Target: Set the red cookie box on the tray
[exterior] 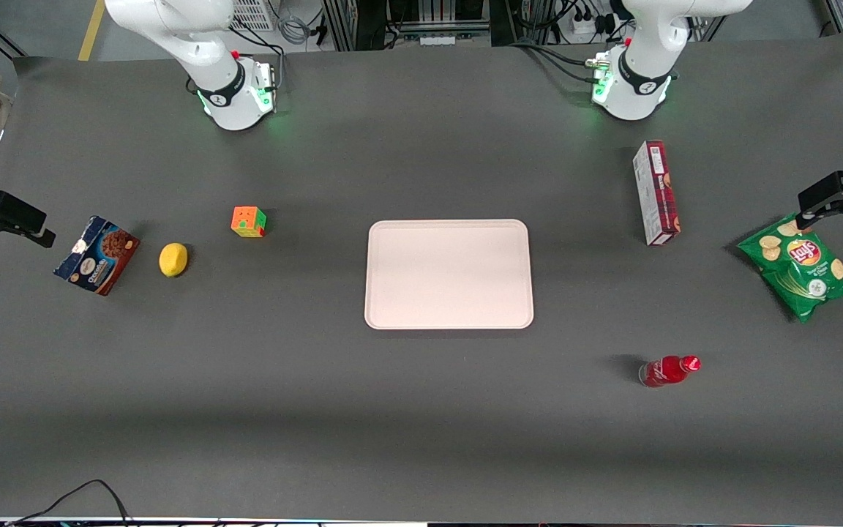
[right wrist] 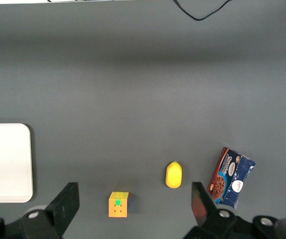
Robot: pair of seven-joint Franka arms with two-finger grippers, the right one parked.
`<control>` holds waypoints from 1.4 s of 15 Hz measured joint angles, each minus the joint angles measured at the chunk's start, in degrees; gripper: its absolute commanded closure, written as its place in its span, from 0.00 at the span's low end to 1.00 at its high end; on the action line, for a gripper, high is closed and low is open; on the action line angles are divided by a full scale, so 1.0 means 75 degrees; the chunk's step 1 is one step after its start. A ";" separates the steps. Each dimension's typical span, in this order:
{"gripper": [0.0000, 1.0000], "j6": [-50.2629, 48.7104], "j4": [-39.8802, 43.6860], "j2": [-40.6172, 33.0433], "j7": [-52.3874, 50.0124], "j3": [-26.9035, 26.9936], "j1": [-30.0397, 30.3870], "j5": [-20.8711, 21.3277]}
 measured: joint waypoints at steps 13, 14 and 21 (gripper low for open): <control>0.00 -0.0366 -0.0308 0.0554 -0.0673 -0.0051 -0.0362 0.0019; 0.00 -0.0369 -0.0431 0.0638 -0.0749 -0.0052 -0.0411 0.0019; 0.00 0.0839 -0.2509 0.0582 -0.0805 0.0142 -0.0415 0.0026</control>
